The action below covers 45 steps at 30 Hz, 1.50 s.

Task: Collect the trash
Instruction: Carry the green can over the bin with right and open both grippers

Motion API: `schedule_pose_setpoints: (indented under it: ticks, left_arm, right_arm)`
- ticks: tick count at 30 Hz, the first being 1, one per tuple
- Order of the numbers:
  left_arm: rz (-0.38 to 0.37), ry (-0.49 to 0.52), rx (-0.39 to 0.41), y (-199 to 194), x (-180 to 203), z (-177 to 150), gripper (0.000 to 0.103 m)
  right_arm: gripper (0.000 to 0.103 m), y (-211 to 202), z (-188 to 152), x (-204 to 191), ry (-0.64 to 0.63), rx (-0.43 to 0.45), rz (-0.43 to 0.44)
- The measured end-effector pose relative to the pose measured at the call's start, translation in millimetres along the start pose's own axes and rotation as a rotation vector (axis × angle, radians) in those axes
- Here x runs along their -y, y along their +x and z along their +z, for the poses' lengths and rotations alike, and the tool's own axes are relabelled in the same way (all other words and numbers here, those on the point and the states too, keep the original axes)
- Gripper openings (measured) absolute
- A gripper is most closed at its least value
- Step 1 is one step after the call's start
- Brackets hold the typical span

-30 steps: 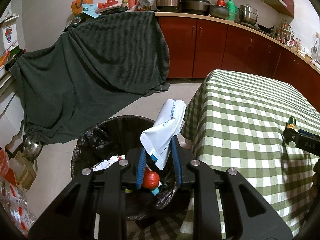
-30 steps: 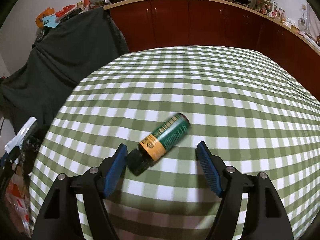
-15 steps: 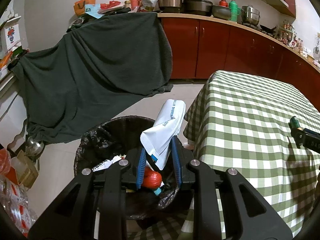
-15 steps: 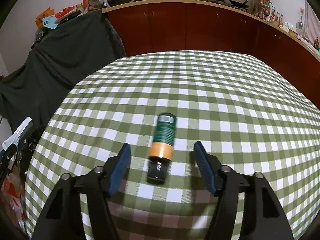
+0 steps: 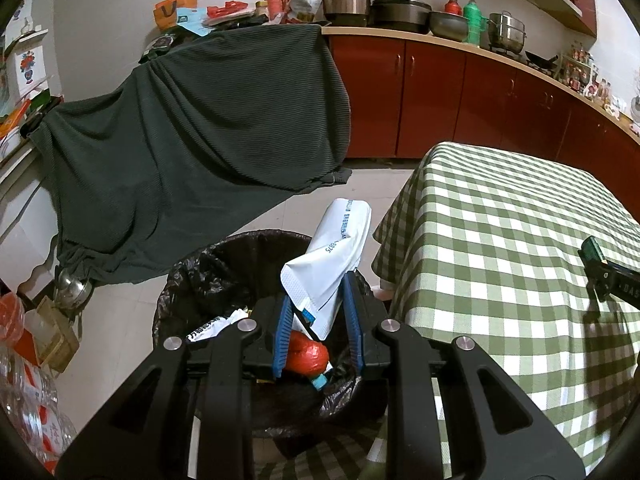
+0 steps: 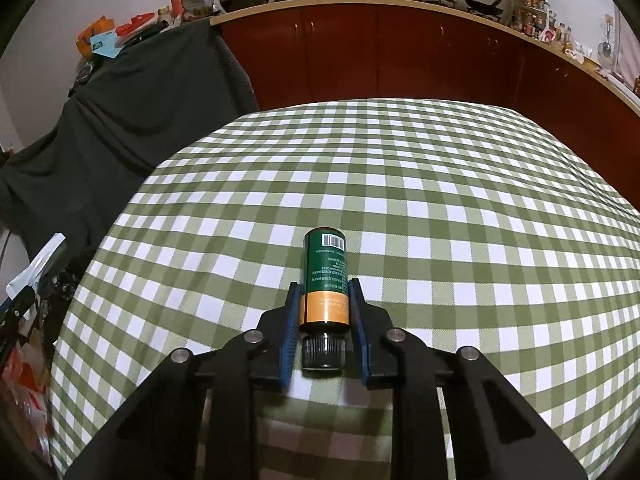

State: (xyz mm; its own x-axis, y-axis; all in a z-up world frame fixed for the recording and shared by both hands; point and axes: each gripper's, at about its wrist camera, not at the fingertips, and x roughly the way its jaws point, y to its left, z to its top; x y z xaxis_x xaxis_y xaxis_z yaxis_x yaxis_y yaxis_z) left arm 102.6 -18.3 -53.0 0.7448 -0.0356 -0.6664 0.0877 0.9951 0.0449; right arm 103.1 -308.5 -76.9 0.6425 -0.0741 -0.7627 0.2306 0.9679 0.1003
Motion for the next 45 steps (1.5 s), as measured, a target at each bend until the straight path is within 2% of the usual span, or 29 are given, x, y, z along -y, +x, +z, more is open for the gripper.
schedule_pose_setpoints:
  ticks: [8, 20, 27, 45]
  left_arm:
    - [0.018, -0.022, 0.009, -12, -7, -5, 0.023]
    - [0.103, -0.068, 0.045, -45, -38, -14, 0.023]
    - [0.144, -0.1, 0.053, -56, -63, -19, 0.023]
    - [0.189, -0.143, 0.047, -32, -93, -19, 0.024]
  right_arm:
    - [0.024, -23, -4, -24, -0.039, 0.057, 0.073]
    - [0.024, -44, -12, -115, -0.181, 0.11, 0.251]
    - [0.024, -48, -14, -162, -0.251, 0.127, 0.322]
    - [0.024, -28, -17, -240, -0.357, 0.11, 0.41]
